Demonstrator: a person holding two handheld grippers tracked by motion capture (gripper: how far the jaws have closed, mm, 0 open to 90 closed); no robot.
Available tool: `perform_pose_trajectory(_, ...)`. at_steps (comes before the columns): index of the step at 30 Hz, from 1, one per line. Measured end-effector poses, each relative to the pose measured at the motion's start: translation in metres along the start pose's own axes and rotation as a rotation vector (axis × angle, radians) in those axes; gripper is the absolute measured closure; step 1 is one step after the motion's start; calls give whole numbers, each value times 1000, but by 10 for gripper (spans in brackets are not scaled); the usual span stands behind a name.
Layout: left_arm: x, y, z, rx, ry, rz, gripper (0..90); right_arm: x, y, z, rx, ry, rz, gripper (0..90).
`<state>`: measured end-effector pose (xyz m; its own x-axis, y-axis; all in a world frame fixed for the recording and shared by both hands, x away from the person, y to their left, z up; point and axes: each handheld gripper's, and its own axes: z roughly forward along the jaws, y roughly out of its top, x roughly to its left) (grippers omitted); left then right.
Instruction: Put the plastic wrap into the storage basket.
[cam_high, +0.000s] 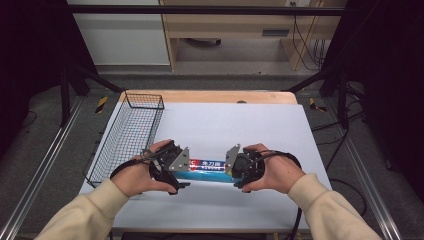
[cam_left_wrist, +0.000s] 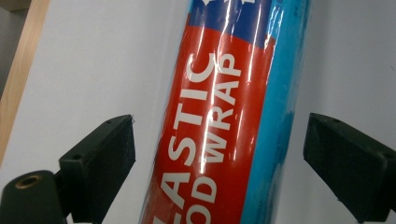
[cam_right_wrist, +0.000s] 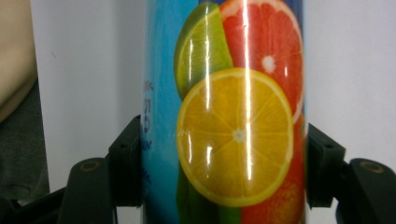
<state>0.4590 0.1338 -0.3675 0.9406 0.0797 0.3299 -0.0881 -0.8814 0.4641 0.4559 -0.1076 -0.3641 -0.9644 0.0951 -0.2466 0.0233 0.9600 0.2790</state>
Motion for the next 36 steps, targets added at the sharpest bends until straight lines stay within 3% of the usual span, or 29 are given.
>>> perform_pose_trajectory(4, -1, 3, 2, 14, -21, 22, 108, 0, 3, -1, 14, 5, -15, 326)
perform_pose_trajectory(7, 0, 4, 4, -3, -30, 9, 110, 0, 4, -1, 3, 7, -14, 326)
perform_pose_trajectory(19, 5, 0, 7, 22, -36, 43, 86, -3, 14, -8, 1, 6, -49, 326)
perform_pose_trajectory(29, 10, -1, 3, 53, -4, 47, 196, -8, 25, -12, 13, 2, -60, 326)
perform_pose_trajectory(36, 7, 3, 4, 87, -19, 73, 280, -10, 34, -14, 27, 0, -82, 326)
